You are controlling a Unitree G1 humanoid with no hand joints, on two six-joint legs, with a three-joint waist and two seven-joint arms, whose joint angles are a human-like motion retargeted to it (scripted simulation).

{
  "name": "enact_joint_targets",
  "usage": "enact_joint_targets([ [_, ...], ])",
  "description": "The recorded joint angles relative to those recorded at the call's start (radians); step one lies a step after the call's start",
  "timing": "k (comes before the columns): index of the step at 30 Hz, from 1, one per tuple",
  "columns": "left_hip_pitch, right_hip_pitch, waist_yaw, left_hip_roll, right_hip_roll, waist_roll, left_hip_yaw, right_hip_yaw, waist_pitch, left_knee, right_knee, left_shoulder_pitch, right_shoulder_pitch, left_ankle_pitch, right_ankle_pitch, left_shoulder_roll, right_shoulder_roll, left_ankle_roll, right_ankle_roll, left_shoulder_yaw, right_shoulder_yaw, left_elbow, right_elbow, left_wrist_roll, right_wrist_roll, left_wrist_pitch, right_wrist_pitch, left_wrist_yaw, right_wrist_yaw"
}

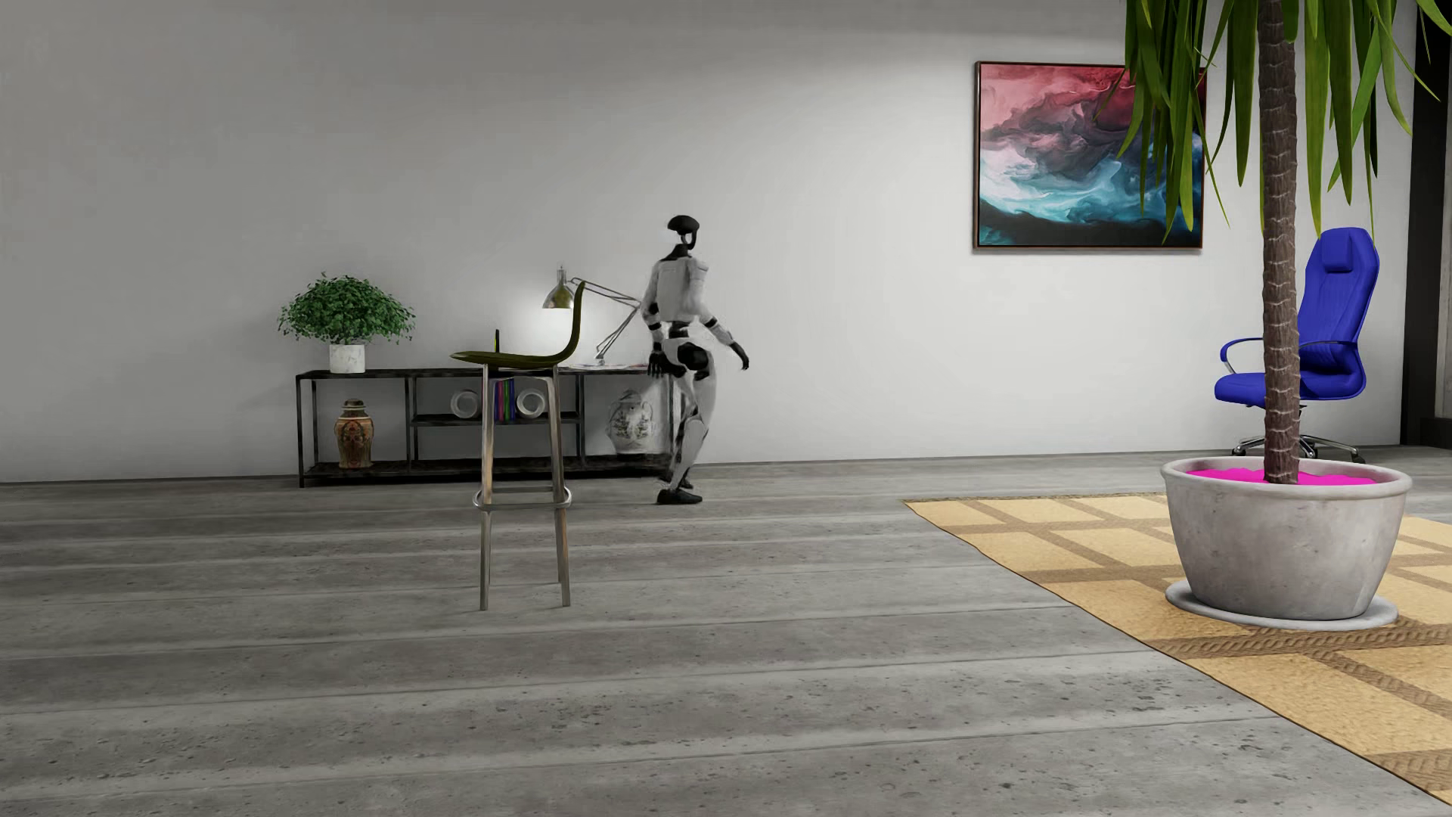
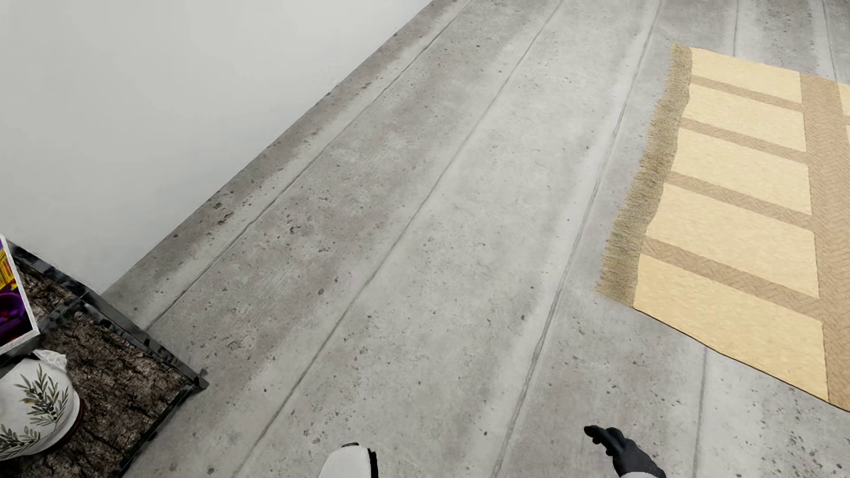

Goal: Walk to officechair

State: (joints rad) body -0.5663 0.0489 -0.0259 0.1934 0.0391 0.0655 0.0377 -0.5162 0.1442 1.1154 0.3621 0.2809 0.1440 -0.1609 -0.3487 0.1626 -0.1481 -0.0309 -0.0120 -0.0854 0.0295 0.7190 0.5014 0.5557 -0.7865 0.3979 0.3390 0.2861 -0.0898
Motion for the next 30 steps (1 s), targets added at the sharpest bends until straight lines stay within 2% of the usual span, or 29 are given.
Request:
enact_joint_targets([
  [1,-0.013,0.030,0.013,-0.002,-0.001,-0.002,0.009,0.010,-0.005,-0.186,0.006,0.021,-0.016,0.024,-0.026,-0.010,-0.022,0.000,0.022,0.019,0.012,0.002,-0.031,0.009,0.007,0.003,-0.012,0.017,-0.002],
  [2,0.003,0.065,0.023,-0.013,-0.003,-0.005,0.018,0.020,-0.011,-0.421,0.003,0.037,-0.032,0.072,-0.046,-0.021,-0.042,-0.010,0.047,0.020,0.022,0.014,-0.059,0.018,0.015,0.006,-0.012,-0.007,-0.002],
  [3,0.042,0.106,0.030,-0.031,-0.005,-0.009,0.016,0.036,-0.018,-0.672,-0.016,0.052,-0.047,0.116,-0.055,-0.030,-0.054,-0.026,0.072,0.007,0.031,0.030,-0.081,0.033,0.029,0.006,-0.012,-0.067,-0.006],
  [4,0.083,0.147,0.033,-0.045,-0.013,-0.014,0.028,0.054,-0.022,-0.857,-0.023,0.066,-0.061,0.099,-0.055,-0.041,-0.062,-0.106,0.095,-0.006,0.042,0.040,-0.096,0.049,0.039,0.008,-0.008,-0.140,-0.006],
  [5,0.100,0.176,0.034,-0.051,-0.034,-0.020,0.061,0.072,-0.023,-0.867,-0.014,0.069,-0.078,0.118,-0.053,-0.057,-0.073,-0.161,0.120,-0.018,0.054,0.048,-0.100,0.067,0.049,0.016,0.001,-0.212,-0.008],
  [6,0.115,0.199,0.038,-0.082,-0.070,-0.027,0.072,0.089,-0.024,-0.841,0.013,0.058,-0.078,0.211,-0.038,-0.074,-0.077,-0.024,0.143,-0.027,0.049,0.061,-0.107,0.085,0.065,0.024,0.010,-0.260,-0.015],
  [7,0.145,0.213,0.042,-0.122,-0.124,-0.040,0.091,0.110,-0.023,-0.805,0.063,0.043,-0.053,0.206,0.011,-0.096,-0.074,0.064,0.154,-0.032,0.037,0.080,-0.116,0.112,0.067,0.036,0.020,-0.271,-0.029],
  [8,0.180,0.201,0.047,-0.156,-0.191,-0.057,0.119,0.131,-0.022,-0.772,0.164,0.025,-0.022,0.145,0.084,-0.118,-0.058,0.081,0.147,-0.024,0.024,0.096,-0.111,0.135,0.074,0.049,0.039,-0.264,-0.044],
  [9,0.227,0.151,0.051,-0.187,-0.267,-0.076,0.155,0.171,-0.019,-0.757,0.313,0.011,0.004,0.089,0.211,-0.138,-0.048,0.087,0.108,-0.013,0.041,0.102,-0.087,0.161,0.063,0.058,0.062,-0.240,-0.046],
  [10,0.283,0.070,0.051,-0.211,-0.345,-0.096,0.193,0.213,-0.018,-0.770,0.482,-0.008,0.000,0.048,0.345,-0.157,-0.049,0.096,0.073,0.013,0.097,0.091,-0.036,0.168,0.049,0.063,0.080,-0.212,-0.009],
  [11,0.351,-0.028,0.043,-0.239,-0.421,-0.117,0.226,0.261,-0.015,-0.809,0.645,-0.023,-0.006,0.022,0.447,-0.167,-0.061,0.104,0.001,0.028,0.173,0.069,0.012,0.170,0.023,0.050,0.076,-0.187,0.066],
  [12,0.389,-0.121,0.029,-0.268,-0.458,-0.136,0.250,0.310,-0.008,-0.805,0.765,-0.047,-0.004,-0.015,0.366,-0.164,-0.077,0.109,-0.036,0.018,0.233,0.052,0.042,0.177,-0.004,0.023,0.057,-0.173,0.145],
  [13,0.419,-0.212,0.011,-0.291,-0.441,-0.151,0.256,0.365,-0.003,-0.789,0.845,-0.084,0.017,-0.054,0.285,-0.148,-0.071,0.111,-0.051,-0.004,0.242,0.043,0.050,0.187,-0.009,0.006,0.049,-0.175,0.174],
  [15,0.470,-0.357,-0.021,-0.316,-0.354,-0.162,0.243,0.420,0.002,-0.751,0.850,-0.170,0.109,-0.128,0.200,-0.103,-0.018,0.104,-0.029,-0.021,0.204,0.019,0.037,0.200,0.016,-0.019,0.058,-0.184,0.111],
  [16,0.493,-0.411,-0.035,-0.321,-0.314,-0.162,0.235,0.416,0.002,-0.731,0.782,-0.205,0.152,-0.163,0.150,-0.090,0.002,0.102,-0.007,-0.004,0.194,-0.019,0.036,0.186,0.022,-0.034,0.061,-0.167,0.077],
  [17,0.520,-0.452,-0.049,-0.325,-0.277,-0.158,0.226,0.396,0.001,-0.725,0.675,-0.231,0.188,-0.190,0.128,-0.080,0.013,0.106,-0.008,0.019,0.198,-0.064,0.045,0.157,0.018,-0.060,0.061,-0.135,0.064],
  [19,0.582,-0.498,-0.071,-0.334,-0.196,-0.148,0.207,0.344,-0.007,-0.742,0.379,-0.264,0.222,-0.233,0.134,-0.048,0.027,0.104,-0.009,0.035,0.215,-0.158,0.102,0.104,0.010,-0.117,0.068,-0.054,0.086],
  [21,0.651,-0.508,-0.080,-0.342,-0.118,-0.137,0.185,0.279,-0.019,-0.787,0.042,-0.295,0.246,-0.257,0.229,-0.016,0.035,0.097,0.042,0.015,0.233,-0.217,0.149,0.072,-0.010,-0.144,0.070,-0.014,0.130],
  [22,0.686,-0.500,-0.079,-0.348,-0.094,-0.131,0.174,0.210,-0.025,-0.805,-0.101,-0.305,0.257,-0.267,0.253,-0.010,0.034,0.095,0.090,0.005,0.243,-0.232,0.167,0.057,-0.024,-0.144,0.070,-0.015,0.144],
  [23,0.717,-0.499,-0.077,-0.354,-0.088,-0.126,0.167,0.137,-0.029,-0.807,-0.154,-0.309,0.264,-0.280,0.238,-0.011,0.027,0.094,0.165,0.000,0.250,-0.239,0.179,0.041,-0.039,-0.141,0.072,-0.015,0.160],
  [24,0.750,-0.499,-0.077,-0.355,-0.094,-0.119,0.157,0.093,-0.031,-0.799,-0.119,-0.304,0.268,-0.288,0.272,-0.017,0.024,0.094,0.126,-0.005,0.246,-0.237,0.182,0.029,-0.042,-0.134,0.072,-0.012,0.166],
  [25,0.780,-0.480,-0.080,-0.347,-0.093,-0.111,0.138,0.075,-0.034,-0.784,-0.090,-0.294,0.273,-0.283,0.297,-0.023,0.027,0.089,0.000,-0.020,0.233,-0.222,0.181,0.031,-0.041,-0.124,0.073,-0.014,0.164],
  [26,0.804,-0.434,-0.086,-0.323,-0.076,-0.100,0.113,0.045,-0.038,-0.756,-0.108,-0.277,0.276,-0.254,0.314,-0.030,0.038,0.076,-0.153,-0.040,0.208,-0.196,0.177,0.033,-0.035,-0.109,0.077,-0.020,0.156],
  [27,0.802,-0.391,-0.091,-0.290,-0.060,-0.084,0.092,0.024,-0.041,-0.679,-0.105,-0.254,0.272,-0.199,0.305,-0.038,0.052,0.063,-0.205,-0.060,0.170,-0.159,0.173,0.032,-0.026,-0.093,0.086,-0.024,0.136],
  [28,0.763,-0.356,-0.095,-0.247,-0.041,-0.066,0.071,0.008,-0.039,-0.539,-0.084,-0.223,0.252,-0.107,0.266,-0.040,0.067,0.006,-0.201,-0.086,0.128,-0.113,0.181,0.038,-0.014,-0.072,0.096,-0.040,0.112],
  [29,0.691,-0.322,-0.100,-0.206,-0.027,-0.051,0.034,-0.012,-0.034,-0.350,-0.058,-0.192,0.222,0.006,0.223,-0.034,0.080,-0.113,-0.197,-0.136,0.091,-0.057,0.196,0.057,-0.015,-0.044,0.114,-0.078,0.093],
  [30,0.594,-0.280,-0.105,-0.175,-0.013,-0.040,-0.014,-0.037,-0.029,-0.145,-0.049,-0.174,0.189,0.110,0.183,-0.017,0.091,-0.209,-0.194,-0.214,0.059,-0.001,0.198,0.089,-0.024,-0.026,0.125,-0.145,0.087],
])
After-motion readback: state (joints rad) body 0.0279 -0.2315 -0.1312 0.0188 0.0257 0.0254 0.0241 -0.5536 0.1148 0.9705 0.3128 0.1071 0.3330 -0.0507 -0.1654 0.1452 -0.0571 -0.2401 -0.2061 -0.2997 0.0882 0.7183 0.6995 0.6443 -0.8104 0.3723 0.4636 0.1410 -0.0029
